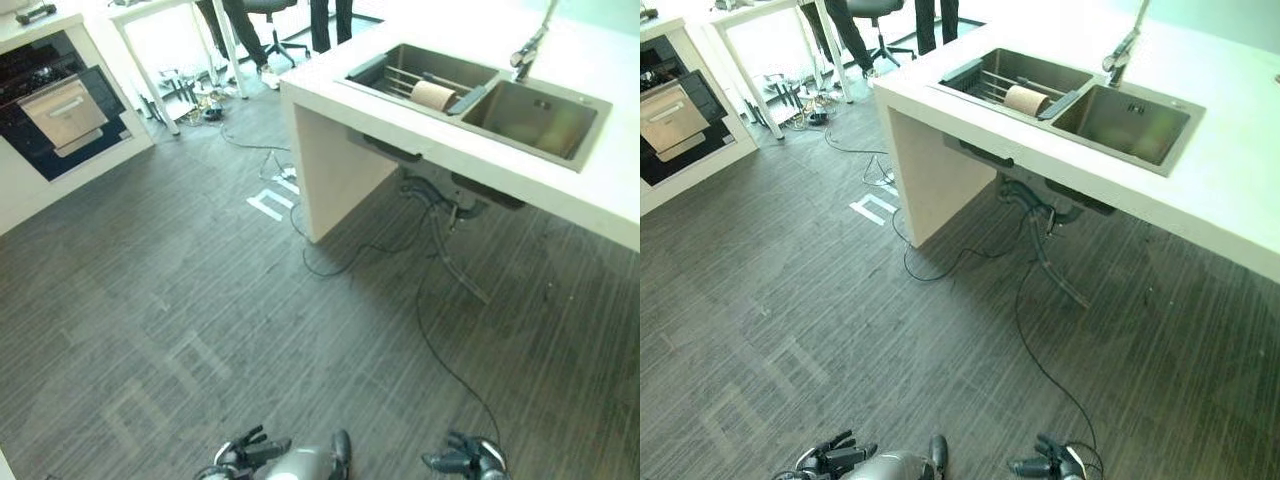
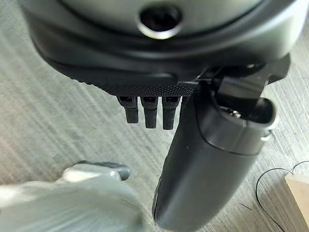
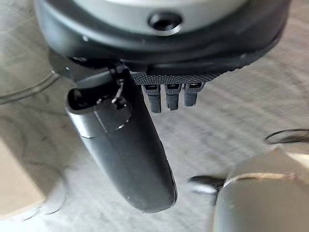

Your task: Place the dishes in the dishwasher.

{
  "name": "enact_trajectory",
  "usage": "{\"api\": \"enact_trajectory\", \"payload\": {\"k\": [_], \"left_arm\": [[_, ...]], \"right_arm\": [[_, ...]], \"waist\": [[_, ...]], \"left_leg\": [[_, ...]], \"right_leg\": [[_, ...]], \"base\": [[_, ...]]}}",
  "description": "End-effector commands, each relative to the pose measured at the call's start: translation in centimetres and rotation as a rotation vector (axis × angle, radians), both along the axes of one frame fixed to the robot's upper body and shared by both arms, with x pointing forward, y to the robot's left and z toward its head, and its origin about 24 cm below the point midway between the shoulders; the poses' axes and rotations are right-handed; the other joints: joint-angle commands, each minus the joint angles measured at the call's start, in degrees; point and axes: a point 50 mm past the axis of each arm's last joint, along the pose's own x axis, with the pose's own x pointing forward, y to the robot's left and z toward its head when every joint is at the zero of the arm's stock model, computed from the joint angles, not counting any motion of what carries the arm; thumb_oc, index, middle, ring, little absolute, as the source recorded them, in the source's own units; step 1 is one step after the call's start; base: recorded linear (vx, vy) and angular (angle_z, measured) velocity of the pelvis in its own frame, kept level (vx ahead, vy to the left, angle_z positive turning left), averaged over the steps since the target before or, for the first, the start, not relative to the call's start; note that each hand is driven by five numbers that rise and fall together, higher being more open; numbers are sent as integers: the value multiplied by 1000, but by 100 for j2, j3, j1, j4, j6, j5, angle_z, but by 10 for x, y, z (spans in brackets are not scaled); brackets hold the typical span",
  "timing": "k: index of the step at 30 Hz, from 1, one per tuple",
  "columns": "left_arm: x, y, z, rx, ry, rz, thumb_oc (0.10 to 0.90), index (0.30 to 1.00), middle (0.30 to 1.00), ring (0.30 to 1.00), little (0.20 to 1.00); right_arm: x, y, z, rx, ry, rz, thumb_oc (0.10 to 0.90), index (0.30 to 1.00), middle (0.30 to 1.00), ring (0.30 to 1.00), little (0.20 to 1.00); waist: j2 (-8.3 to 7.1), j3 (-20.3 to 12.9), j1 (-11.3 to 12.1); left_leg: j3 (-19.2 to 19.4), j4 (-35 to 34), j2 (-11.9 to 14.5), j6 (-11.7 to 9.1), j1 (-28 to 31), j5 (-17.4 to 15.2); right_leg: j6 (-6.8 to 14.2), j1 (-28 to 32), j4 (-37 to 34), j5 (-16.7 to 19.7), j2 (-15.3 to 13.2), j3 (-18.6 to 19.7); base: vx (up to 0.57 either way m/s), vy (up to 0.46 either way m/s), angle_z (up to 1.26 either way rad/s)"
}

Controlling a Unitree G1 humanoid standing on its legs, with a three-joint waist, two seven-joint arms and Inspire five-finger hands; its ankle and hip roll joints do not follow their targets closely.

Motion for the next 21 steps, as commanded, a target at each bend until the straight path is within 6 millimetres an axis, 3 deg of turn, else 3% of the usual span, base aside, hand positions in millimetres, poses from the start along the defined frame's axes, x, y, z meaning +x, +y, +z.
{"api": "enact_trajectory", "payload": {"k": [1,2,3,4,6,7,9,11,13,14,15,18,21], "left_arm": [[-22,-7,-6,-18,42,-21,800,900,900,900,900],[-19,-8,-6,-18,36,-44,800,900,900,900,900],[-16,-9,-5,-14,36,-58,800,900,900,900,900],[-18,-9,-5,-13,40,-56,800,900,900,900,900],[-22,-9,-7,-15,51,-44,800,900,900,900,900],[-24,-9,-7,-16,53,-39,800,900,900,900,900],[-27,-11,-8,-16,63,-23,800,900,900,900,900],[-27,-18,-10,-22,69,-37,800,900,900,900,900],[-24,-21,-9,-31,42,-26,800,900,900,900,900],[-21,-25,-8,-36,21,-28,800,900,900,900,900],[-18,-26,-7,-37,14,-36,800,900,900,900,900],[-12,-30,-6,-33,-2,-64,800,900,900,900,900],[-12,-28,-6,-29,-4,-67,800,900,900,900,900]], "right_arm": [[15,-30,16,-100,-86,26,800,900,900,900,900],[18,-32,18,-104,-94,20,800,900,900,900,900],[17,-34,18,-99,-94,7,800,900,900,900,900],[15,-35,18,-95,-88,11,800,900,900,900,900],[12,-35,16,-92,-72,32,800,900,900,900,900],[10,-35,16,-89,-65,38,800,900,900,900,900],[8,-32,13,-79,-40,48,800,900,900,900,900],[5,-25,9,-75,0,78,800,900,900,900,900],[7,-25,9,-78,3,92,800,900,900,900,900],[8,-27,10,-85,-5,100,800,900,900,900,900],[8,-28,11,-90,-11,97,800,900,900,900,900],[12,-30,14,-89,-33,71,800,900,900,900,900],[16,-28,15,-90,-50,63,800,900,900,900,900]], "waist": [[533,-52,63],[632,24,-10],[649,107,-114],[643,136,-136],[694,167,-176],[710,162,-181],[694,109,-195],[635,-4,-234],[583,-13,-192],[501,13,-138],[469,23,-119],[400,55,-41],[347,47,32]], "left_leg": [[-332,460,288,-444,-136,-1074],[-381,460,374,-451,-44,-1091],[-395,460,447,-476,174,-1281],[-383,460,462,-499,339,-1442],[-351,460,525,-537,586,-1640],[-341,460,544,-549,640,-1688],[-358,460,589,-604,731,-1720],[-320,460,613,-711,1063,-1707],[-260,460,645,-884,1337,-1320],[-103,894,700,-1088,1200,-793],[22,1274,774,-1176,946,-617],[114,1334,810,-1185,409,-529],[23,470,835,-1166,356,-380]], "right_leg": [[-393,-651,-1227,8,321,-634],[-508,-874,-1774,-36,367,-795],[-489,-1087,-3011,163,395,-873],[-371,-1199,-3376,283,373,-852],[-239,-1546,-3611,661,282,-877],[-241,-1594,-3585,675,271,-870],[-376,-1435,-3624,437,366,-882],[-640,-1185,-3711,162,577,-711],[-718,-931,-3909,28,655,-578],[-787,-723,-3991,-104,616,-514],[-840,-640,-3991,-175,594,-536],[-878,-421,-3991,-348,570,-505],[-885,-271,-3991,-500,616,-406]], "base": [[189,21,-2],[220,-164,-14],[297,-228,7],[371,-247,27],[302,-169,9],[304,-216,-4],[394,-337,6],[596,-453,-20],[441,-292,-16],[306,-245,-8],[252,-241,-35],[157,-100,-6],[180,9,-6]]}}
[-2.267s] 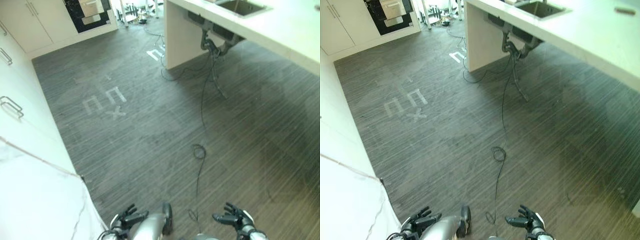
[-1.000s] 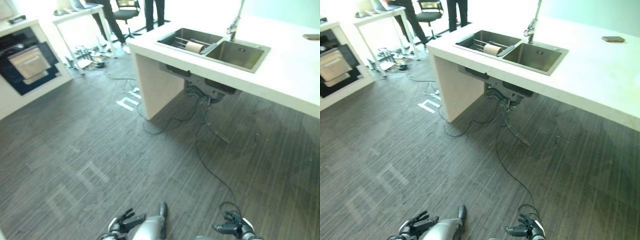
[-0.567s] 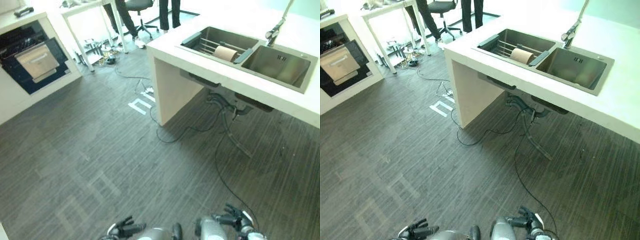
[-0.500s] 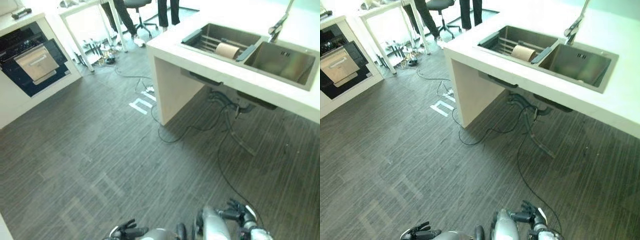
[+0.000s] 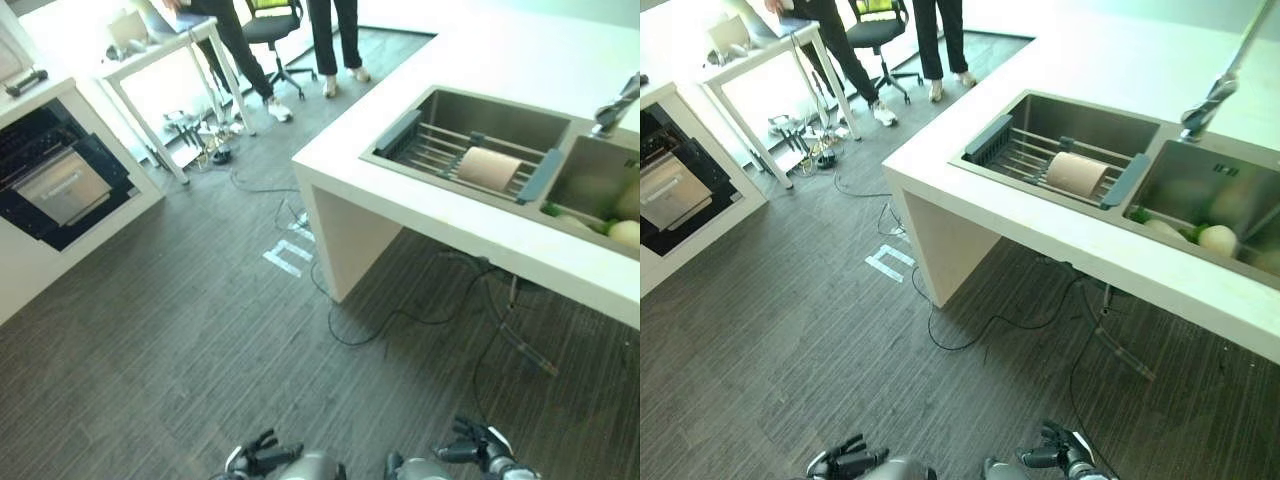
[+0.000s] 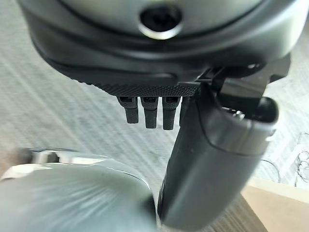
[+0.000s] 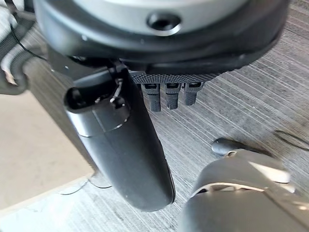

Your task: Place the dishes in the dishwasher.

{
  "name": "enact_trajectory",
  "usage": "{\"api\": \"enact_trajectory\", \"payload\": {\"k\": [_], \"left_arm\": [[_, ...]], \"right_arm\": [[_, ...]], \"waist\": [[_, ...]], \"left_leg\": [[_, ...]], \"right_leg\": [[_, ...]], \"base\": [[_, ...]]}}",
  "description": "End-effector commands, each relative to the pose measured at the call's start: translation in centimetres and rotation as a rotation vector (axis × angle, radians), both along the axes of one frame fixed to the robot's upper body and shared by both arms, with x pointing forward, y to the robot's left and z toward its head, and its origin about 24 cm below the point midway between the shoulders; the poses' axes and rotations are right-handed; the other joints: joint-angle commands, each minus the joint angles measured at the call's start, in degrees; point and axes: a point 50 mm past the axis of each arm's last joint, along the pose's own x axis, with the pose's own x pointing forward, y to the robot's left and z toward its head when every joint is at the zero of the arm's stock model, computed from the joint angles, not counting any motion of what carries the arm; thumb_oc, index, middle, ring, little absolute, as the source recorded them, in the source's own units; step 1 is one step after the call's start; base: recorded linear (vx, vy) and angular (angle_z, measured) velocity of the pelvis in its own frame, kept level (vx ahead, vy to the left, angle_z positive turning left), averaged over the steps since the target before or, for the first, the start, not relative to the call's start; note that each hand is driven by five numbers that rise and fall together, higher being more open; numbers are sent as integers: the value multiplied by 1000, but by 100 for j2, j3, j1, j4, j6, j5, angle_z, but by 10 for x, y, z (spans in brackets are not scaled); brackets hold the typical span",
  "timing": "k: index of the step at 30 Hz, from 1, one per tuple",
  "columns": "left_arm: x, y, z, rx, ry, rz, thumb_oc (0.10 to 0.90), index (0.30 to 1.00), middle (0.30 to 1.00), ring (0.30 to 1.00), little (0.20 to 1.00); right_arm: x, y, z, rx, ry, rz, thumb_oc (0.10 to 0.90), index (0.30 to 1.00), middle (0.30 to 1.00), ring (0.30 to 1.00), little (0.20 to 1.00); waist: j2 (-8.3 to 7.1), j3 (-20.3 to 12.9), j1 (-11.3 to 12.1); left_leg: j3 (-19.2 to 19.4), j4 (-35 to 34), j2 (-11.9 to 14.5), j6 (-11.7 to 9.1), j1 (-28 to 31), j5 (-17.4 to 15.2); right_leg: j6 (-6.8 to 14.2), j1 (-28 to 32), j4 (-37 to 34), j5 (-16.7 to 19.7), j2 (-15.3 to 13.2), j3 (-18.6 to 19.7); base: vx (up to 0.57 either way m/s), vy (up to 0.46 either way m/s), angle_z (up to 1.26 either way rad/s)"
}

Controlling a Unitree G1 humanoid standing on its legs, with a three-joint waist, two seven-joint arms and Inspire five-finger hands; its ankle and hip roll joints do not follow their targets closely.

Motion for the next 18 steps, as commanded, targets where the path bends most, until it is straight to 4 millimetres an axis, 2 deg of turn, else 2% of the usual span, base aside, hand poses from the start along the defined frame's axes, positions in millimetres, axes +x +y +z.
{"api": "enact_trajectory", "payload": {"k": [1,3,4,6,9,14,16,18], "left_arm": [[-4,-10,-3,-2,2,-58,800,900,900,900,900],[-6,-9,-3,0,4,-60,800,900,900,900,900],[-6,-10,-4,-1,6,-63,800,900,900,900,900],[-5,-11,-4,-4,7,-71,800,900,900,900,900],[-5,-11,-4,3,13,-103,800,900,900,900,900],[-5,-6,-4,31,38,-130,800,900,900,900,900],[-5,-3,-3,38,39,-135,800,900,900,900,900],[-7,-1,-3,46,43,-142,800,900,900,900,900]], "right_arm": [[9,-20,11,-45,-73,-35,800,900,900,900,900],[8,-19,10,-47,-74,-41,800,900,900,900,900],[8,-20,11,-53,-82,-42,800,900,900,900,900],[10,-22,13,-61,-102,-47,800,900,900,900,900],[14,-24,16,-60,-133,-81,800,900,900,900,900],[11,-25,16,-45,-144,-126,800,900,900,900,900],[8,-25,14,-44,-138,-151,800,900,900,900,900],[6,-26,14,-44,-137,-165,800,900,900,900,900]], "waist": [[199,72,29],[229,92,65],[231,130,105],[237,173,142],[236,172,113],[405,103,-11],[422,84,-29],[428,89,-61]], "left_leg": [[-277,-1236,221,-32,684,214],[-639,-1236,316,-163,285,279],[-805,-1236,353,-235,39,454],[-867,-1236,335,-239,-141,588],[-739,-1236,327,-141,-89,319],[-804,-1236,247,68,326,-120],[-707,-1236,199,239,413,-268],[-574,-1236,113,448,475,-399]], "right_leg": [[633,-752,666,-446,346,41],[624,-657,666,-533,455,164],[620,-574,666,-589,482,254],[610,-503,666,-631,480,323],[631,-471,666,-644,387,291],[766,-528,696,-473,236,19],[815,-679,1120,-463,122,-77],[909,-922,1873,-324,7,-157]], "base": [[201,89,-40],[209,134,-35],[190,159,-6],[187,203,-18],[179,243,-16],[181,279,-17],[145,237,-29],[117,157,-50]]}}
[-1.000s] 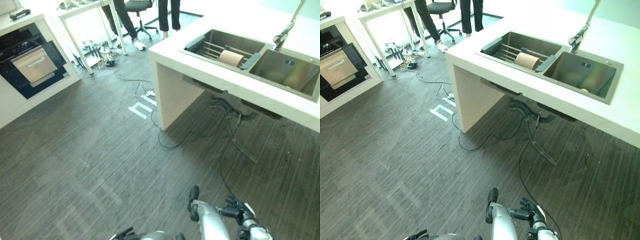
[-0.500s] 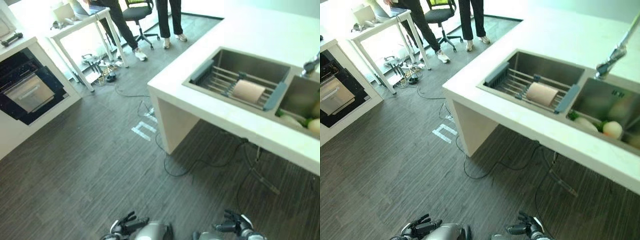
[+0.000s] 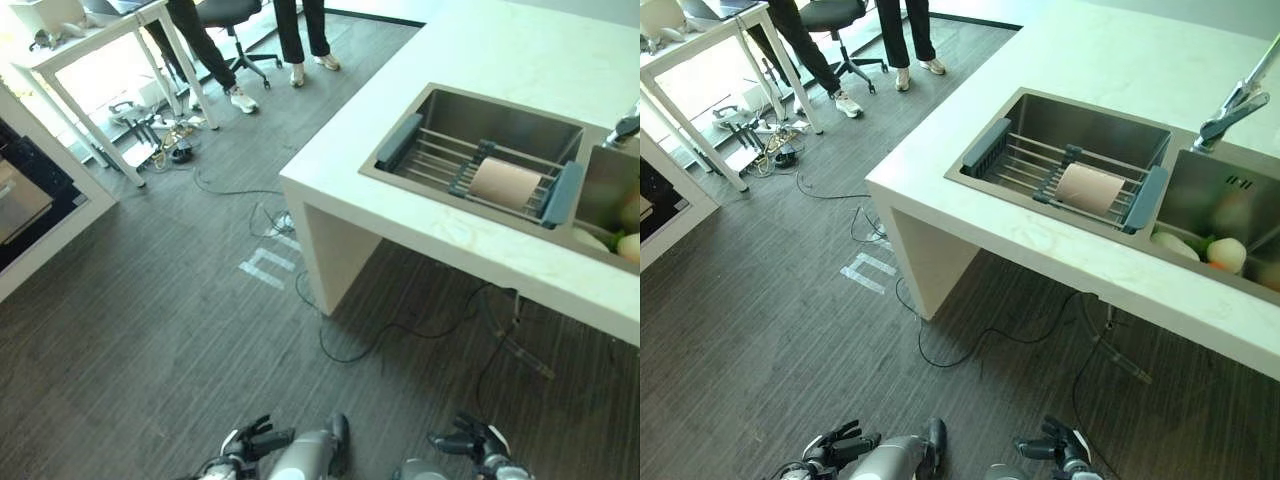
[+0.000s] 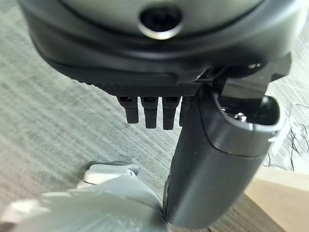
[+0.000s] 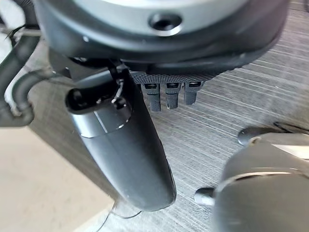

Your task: Place the dishes in the dishwasher.

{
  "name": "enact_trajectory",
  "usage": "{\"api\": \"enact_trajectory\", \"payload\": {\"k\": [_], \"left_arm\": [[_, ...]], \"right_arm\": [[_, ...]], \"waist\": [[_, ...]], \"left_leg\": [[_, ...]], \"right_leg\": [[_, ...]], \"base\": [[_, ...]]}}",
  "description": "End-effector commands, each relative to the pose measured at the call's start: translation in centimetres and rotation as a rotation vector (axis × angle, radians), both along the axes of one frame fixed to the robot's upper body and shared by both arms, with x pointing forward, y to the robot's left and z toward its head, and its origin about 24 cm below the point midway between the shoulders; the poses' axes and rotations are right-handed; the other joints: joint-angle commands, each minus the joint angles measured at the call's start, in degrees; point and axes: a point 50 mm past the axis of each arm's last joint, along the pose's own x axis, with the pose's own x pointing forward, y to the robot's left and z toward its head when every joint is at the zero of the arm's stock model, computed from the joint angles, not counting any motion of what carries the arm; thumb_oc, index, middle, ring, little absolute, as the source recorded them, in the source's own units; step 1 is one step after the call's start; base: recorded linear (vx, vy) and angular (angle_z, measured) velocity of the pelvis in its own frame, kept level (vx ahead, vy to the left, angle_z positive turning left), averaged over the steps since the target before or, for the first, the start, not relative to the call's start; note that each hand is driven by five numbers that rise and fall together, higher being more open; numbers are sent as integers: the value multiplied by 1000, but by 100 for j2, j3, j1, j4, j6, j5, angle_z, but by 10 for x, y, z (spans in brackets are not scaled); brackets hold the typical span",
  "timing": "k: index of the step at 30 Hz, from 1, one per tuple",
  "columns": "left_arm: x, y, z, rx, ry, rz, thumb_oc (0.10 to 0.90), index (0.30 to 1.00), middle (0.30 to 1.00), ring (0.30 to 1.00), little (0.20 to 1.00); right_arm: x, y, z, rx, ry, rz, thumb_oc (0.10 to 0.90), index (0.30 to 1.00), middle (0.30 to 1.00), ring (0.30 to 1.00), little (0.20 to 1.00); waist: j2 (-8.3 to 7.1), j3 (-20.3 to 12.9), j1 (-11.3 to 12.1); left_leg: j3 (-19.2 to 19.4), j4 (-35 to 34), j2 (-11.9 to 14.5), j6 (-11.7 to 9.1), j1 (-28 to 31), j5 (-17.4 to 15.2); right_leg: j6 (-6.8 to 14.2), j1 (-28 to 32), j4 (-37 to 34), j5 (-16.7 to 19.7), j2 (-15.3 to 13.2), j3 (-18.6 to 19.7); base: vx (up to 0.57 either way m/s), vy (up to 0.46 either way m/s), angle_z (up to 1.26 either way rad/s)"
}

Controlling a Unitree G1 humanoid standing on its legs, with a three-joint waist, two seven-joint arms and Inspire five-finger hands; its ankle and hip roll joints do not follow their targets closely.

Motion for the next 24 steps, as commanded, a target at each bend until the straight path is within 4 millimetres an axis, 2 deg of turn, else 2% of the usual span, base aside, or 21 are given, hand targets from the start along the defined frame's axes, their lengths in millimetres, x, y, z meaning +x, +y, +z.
{"api": "enact_trajectory", "payload": {"k": [1,3,5,6,7,10,12,15,17,18,19,20,21,22,23,24], "left_arm": [[-23,-5,-7,0,60,-50,800,900,900,900,900],[-25,-1,-7,4,64,-17,800,900,900,900,900],[-27,1,-7,6,66,6,800,900,900,900,900],[-27,1,-7,6,64,8,800,900,900,900,900],[-32,3,-8,9,72,36,800,900,900,900,900],[-42,6,-9,20,96,59,800,900,900,900,900],[-44,5,-10,19,104,99,800,900,900,900,900],[-42,-1,-12,6,115,130,800,900,900,900,900],[-37,-8,-12,-3,96,138,800,900,900,900,900],[-32,-10,-11,-10,76,136,800,900,900,900,900],[-27,-12,-10,-14,59,133,800,900,900,900,900],[-25,-14,-9,-17,52,130,800,900,900,900,900],[-25,-16,-10,-20,49,124,800,900,900,900,900],[-26,-16,-10,-19,49,122,800,900,900,900,900],[-26,-16,-10,-19,48,121,800,900,900,900,900],[-25,-16,-9,-22,47,120,800,900,900,900,900]], "right_arm": [[13,-25,16,-67,-105,-18,800,900,900,900,900],[13,-27,16,-68,-106,-8,800,900,900,900,900],[15,-28,16,-66,-106,-4,800,900,900,900,900],[16,-28,17,-66,-107,-5,800,900,900,900,900],[18,-26,16,-64,-100,7,800,900,900,900,900],[18,-22,14,-50,-85,13,800,900,900,900,900],[16,-19,11,-30,-64,-4,800,900,900,900,900],[13,-16,8,-43,-28,18,800,900,900,900,900],[9,-16,6,-64,4,2,800,900,900,900,900],[8,-19,7,-73,10,-2,800,900,900,900,900],[6,-22,7,-83,15,-3,800,900,900,900,900],[4,-25,7,-92,18,-6,800,900,900,900,900],[2,-28,8,-101,25,-16,800,900,900,900,900],[2,-29,8,-102,27,-19,800,900,900,900,900],[2,-32,9,-102,32,-28,800,900,900,900,900],[1,-34,9,-102,32,-34,800,900,900,900,900]], "waist": [[244,-128,68],[256,-135,99],[241,-114,156],[263,-108,155],[236,-68,176],[162,-101,164],[82,-149,162],[18,-219,86],[-109,-178,89],[-184,-116,107],[-196,-58,114],[-175,-29,130],[-134,2,182],[-128,7,193],[5,23,193],[52,35,189]], "left_leg": [[-394,-290,178,-95,582,-861],[-284,-290,194,-67,601,-901],[-166,-290,248,-124,697,-999],[-139,-290,285,-122,659,-947],[-24,-290,341,-152,774,-1047],[67,-290,420,-172,855,-1129],[63,-290,532,-249,890,-1126],[-30,-290,620,-320,1007,-1136],[51,-290,580,-350,1115,-943],[126,-107,584,-369,1010,-730],[121,250,617,-397,753,-626],[53,289,568,-414,630,-570],[-140,-79,408,-407,646,-536],[-184,-189,372,-403,670,-527],[-371,-290,434,-496,435,-489],[-391,-290,480,-585,279,-389]], "right_leg": [[100,-775,515,686,240,-448],[169,-798,255,792,88,-607],[253,-685,-406,810,-28,-674],[215,-700,-547,919,-20,-732],[303,-814,-951,1102,-149,-671],[396,-1079,-951,1152,-190,-490],[279,-991,-951,906,-32,-420],[77,-934,-951,736,204,-264],[-58,-784,-951,653,242,-153],[-129,-699,-951,613,219,-111],[-190,-648,-951,595,233,-114],[-208,-629,-951,592,252,-125],[-193,-614,-951,582,306,-79],[-188,-608,-951,576,316,-66],[-200,-611,-951,538,450,-108],[-211,-591,-951,504,485,-139]], "base": [[88,41,-62],[91,-58,-43],[73,-145,-37],[59,-238,-34],[81,-329,-33],[143,-392,-54],[195,-543,-39],[198,-404,-15],[206,-378,-4],[100,-288,-11],[80,-239,-13],[124,-135,-1],[130,-43,-2],[156,41,-5],[100,75,-14],[137,136,-8]]}}
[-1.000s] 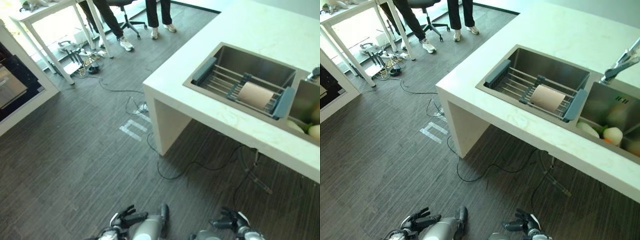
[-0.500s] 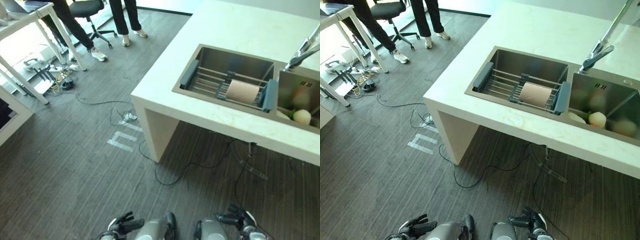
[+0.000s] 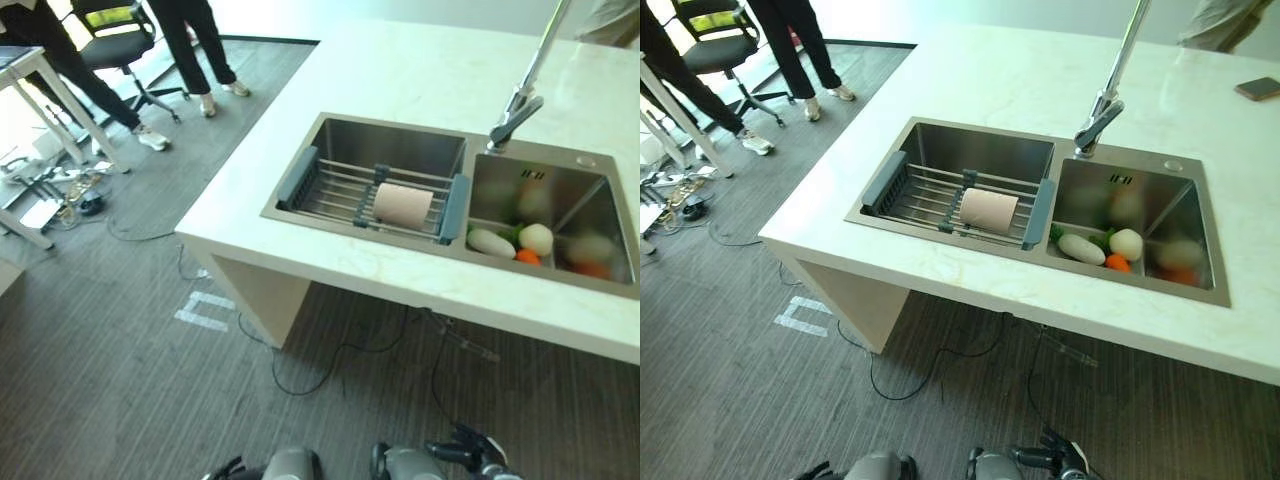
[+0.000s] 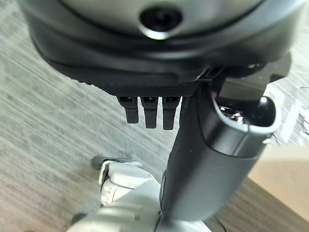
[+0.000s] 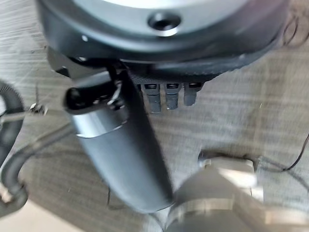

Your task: Place the dishes in the dishwasher.

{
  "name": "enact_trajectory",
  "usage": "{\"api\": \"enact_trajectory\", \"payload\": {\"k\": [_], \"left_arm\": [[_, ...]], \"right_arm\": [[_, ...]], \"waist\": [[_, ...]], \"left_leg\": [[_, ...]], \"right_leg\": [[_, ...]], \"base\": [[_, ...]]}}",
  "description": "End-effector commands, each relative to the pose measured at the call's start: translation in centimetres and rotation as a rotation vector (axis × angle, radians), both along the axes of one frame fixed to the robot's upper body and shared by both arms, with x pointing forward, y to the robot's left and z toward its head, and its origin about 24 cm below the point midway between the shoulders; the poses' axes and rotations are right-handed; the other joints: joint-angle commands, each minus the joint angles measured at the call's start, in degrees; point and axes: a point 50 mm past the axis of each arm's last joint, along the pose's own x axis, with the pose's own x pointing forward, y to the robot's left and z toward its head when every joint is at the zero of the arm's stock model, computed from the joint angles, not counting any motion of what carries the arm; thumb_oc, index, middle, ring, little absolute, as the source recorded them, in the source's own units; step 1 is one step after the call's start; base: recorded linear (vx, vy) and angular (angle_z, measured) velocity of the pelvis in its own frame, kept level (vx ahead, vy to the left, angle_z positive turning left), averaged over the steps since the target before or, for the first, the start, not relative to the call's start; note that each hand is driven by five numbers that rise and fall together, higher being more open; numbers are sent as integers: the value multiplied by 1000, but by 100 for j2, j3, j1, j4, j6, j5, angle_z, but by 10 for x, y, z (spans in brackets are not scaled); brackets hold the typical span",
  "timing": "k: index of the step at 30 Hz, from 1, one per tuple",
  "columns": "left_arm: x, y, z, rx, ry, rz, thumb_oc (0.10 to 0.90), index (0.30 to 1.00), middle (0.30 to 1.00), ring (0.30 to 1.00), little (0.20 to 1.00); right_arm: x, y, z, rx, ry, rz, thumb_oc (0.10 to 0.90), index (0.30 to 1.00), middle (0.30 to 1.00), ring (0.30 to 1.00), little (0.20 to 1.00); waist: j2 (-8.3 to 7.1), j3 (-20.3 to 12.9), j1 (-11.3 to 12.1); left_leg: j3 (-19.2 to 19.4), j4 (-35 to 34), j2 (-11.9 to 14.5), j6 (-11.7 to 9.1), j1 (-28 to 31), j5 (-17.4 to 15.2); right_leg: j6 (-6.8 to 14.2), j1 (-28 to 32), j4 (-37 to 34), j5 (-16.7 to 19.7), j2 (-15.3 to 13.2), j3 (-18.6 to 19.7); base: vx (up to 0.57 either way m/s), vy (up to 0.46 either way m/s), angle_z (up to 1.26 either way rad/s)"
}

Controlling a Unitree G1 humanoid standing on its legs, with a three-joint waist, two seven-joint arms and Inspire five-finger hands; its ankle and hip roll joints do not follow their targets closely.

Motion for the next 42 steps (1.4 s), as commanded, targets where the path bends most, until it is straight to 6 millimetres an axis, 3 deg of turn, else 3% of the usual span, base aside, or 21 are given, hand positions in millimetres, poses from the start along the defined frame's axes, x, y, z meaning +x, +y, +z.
{"api": "enact_trajectory", "payload": {"k": [1,3,7,11,14,15,16,17,23,31,33,35,37,40,42], "left_arm": [[24,-22,1,-53,-77,-47,800,900,900,900,900],[24,-24,1,-57,-69,-61,800,900,900,900,900],[23,-22,0,-41,-27,-94,800,900,900,900,900],[25,-19,0,-27,-21,-111,800,900,900,900,900],[22,-15,1,-17,-28,-72,800,900,900,900,900],[21,-13,1,-17,-28,-25,800,900,900,900,900],[21,-7,2,-15,-36,39,800,900,900,900,900],[22,-4,3,-13,-42,68,800,900,900,900,900],[24,5,5,-8,-78,218,800,900,900,900,900],[16,29,14,104,-222,508,800,900,900,900,900],[18,39,20,141,-292,587,800,900,900,900,900],[27,67,42,247,-474,729,800,900,900,900,900],[30,79,52,310,-543,772,800,900,900,900,900],[35,110,85,504,-682,849,800,900,900,900,900],[41,135,118,692,-786,862,800,900,900,900,900]], "right_arm": [[11,-25,13,-67,-55,-3,800,900,900,900,900],[12,-26,14,-70,-58,-4,800,900,900,900,900],[16,-22,13,-54,-66,-39,800,900,900,900,900],[4,-17,7,-42,-36,-66,800,900,900,900,900],[-4,-18,6,-25,-36,-106,800,900,900,900,900],[-3,-18,6,-26,-36,-89,800,900,900,900,900],[1,-15,6,-28,-41,-57,800,900,900,900,900],[3,-14,6,-27,-49,-54,800,900,900,900,900],[18,-17,12,-19,-105,-104,800,900,900,900,900],[3,-17,7,-5,-68,-169,800,900,900,900,900],[-1,-20,6,-7,-57,-180,800,900,900,900,900],[-7,-28,8,-19,-52,-206,800,900,900,900,900],[-9,-33,9,-24,-53,-217,800,900,900,900,900],[-14,-43,12,-40,-56,-241,800,900,900,900,900],[-17,-47,14,-46,-64,-262,800,900,900,900,900]], "waist": [[396,316,12],[425,326,69],[489,201,70],[588,109,-49],[600,102,-99],[569,97,-58],[574,159,-37],[552,183,-8],[369,42,105],[324,-123,90],[351,-147,78],[432,-157,77],[469,-163,85],[551,-194,122],[598,-208,160]], "left_leg": [[27,77,168,-120,-127,-42],[4,77,150,-179,-422,117],[-2,77,135,-32,-315,-118],[10,77,49,267,37,-421],[88,77,-99,520,181,-595],[153,77,-120,504,255,-680],[292,77,-42,485,275,-670],[308,77,-27,481,279,-678],[462,77,49,406,87,-688],[578,77,159,228,111,-738],[580,77,171,203,117,-739],[535,77,180,162,126,-717],[502,77,171,146,116,-702],[451,77,163,124,98,-692],[410,77,161,116,96,-690]], "right_leg": [[304,194,-309,-179,111,-11],[311,271,-309,-260,69,-19],[397,332,-309,-326,-73,-145],[466,508,-231,-217,-110,-295],[572,20,781,-38,-280,-379],[621,59,464,-114,-333,-442],[672,68,-137,162,-321,-551],[657,132,-309,132,-306,-490],[726,-117,-309,42,-350,-368],[735,-168,-309,-53,-359,-306],[722,-163,-309,-70,-342,-287],[685,-121,-309,-135,-338,-303],[677,-115,-309,-158,-342,-313],[660,-101,-309,-217,-355,-327],[643,-76,-309,-263,-359,-331]], "base": [[128,143,-1],[184,256,3],[179,326,-39],[222,333,-22],[132,219,-22],[132,100,-33],[96,-10,-23],[16,-47,-51],[-23,-88,-19],[-13,-74,-1],[-5,-36,-8],[-23,-39,-3],[-18,-8,-1],[0,0,0],[0,0,0]]}}
